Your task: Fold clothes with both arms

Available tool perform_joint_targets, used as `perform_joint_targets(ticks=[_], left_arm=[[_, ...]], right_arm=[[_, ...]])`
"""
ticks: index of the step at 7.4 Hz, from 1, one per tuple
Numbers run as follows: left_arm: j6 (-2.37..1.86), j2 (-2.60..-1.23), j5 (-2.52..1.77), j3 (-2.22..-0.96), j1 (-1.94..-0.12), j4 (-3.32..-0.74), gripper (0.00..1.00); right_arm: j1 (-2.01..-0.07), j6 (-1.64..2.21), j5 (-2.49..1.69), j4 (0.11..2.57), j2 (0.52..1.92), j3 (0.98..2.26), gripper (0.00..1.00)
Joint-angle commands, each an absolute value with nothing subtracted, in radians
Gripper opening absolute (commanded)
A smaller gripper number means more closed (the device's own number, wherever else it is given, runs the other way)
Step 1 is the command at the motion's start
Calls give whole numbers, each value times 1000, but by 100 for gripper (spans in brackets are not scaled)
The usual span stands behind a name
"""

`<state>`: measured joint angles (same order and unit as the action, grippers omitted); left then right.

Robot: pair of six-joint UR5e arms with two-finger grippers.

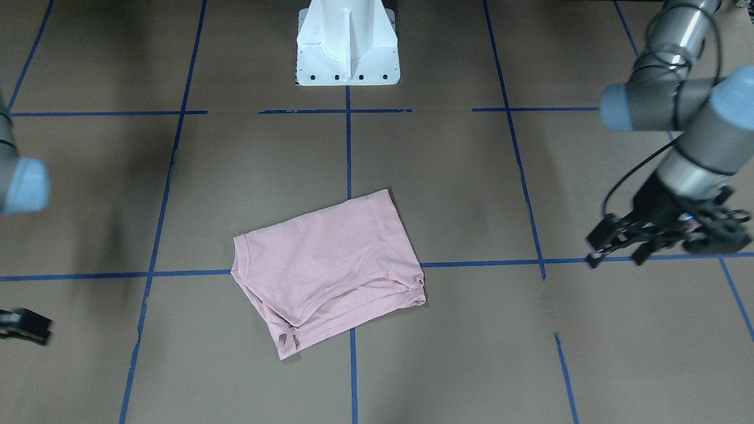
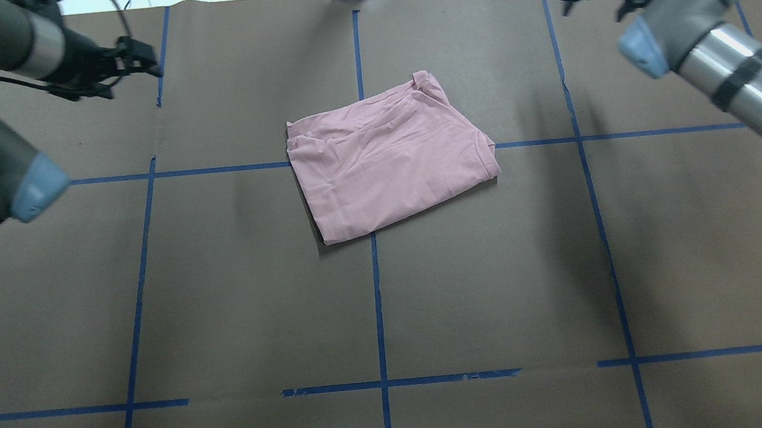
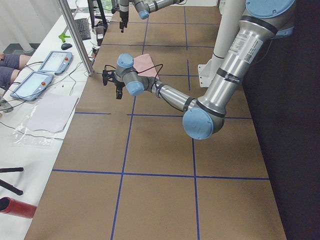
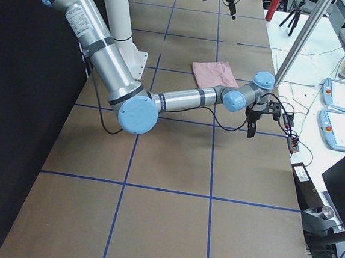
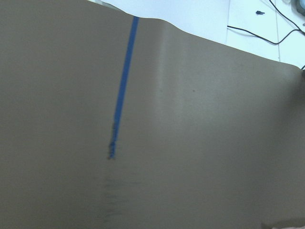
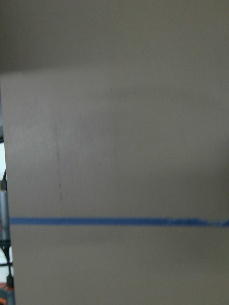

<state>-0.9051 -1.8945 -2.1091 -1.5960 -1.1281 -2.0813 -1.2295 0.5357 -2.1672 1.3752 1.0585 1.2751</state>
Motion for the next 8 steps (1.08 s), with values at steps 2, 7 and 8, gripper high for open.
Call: perform_joint_targets(ticks=[2, 7, 8], left_arm=[[-342, -1682, -2220, -1727, -1348, -1887, 100], [94, -1575, -2269, -1636, -1519, -1749, 100], [106, -1575, -2267, -1596, -1517, -1791, 100]], right_arm=[[-1429, 29, -2193, 1794, 1341, 1651, 100], [-1585, -161, -2378, 1770, 1519, 1654, 100], [-1583, -153, -2366, 1772, 1517, 1652, 100]])
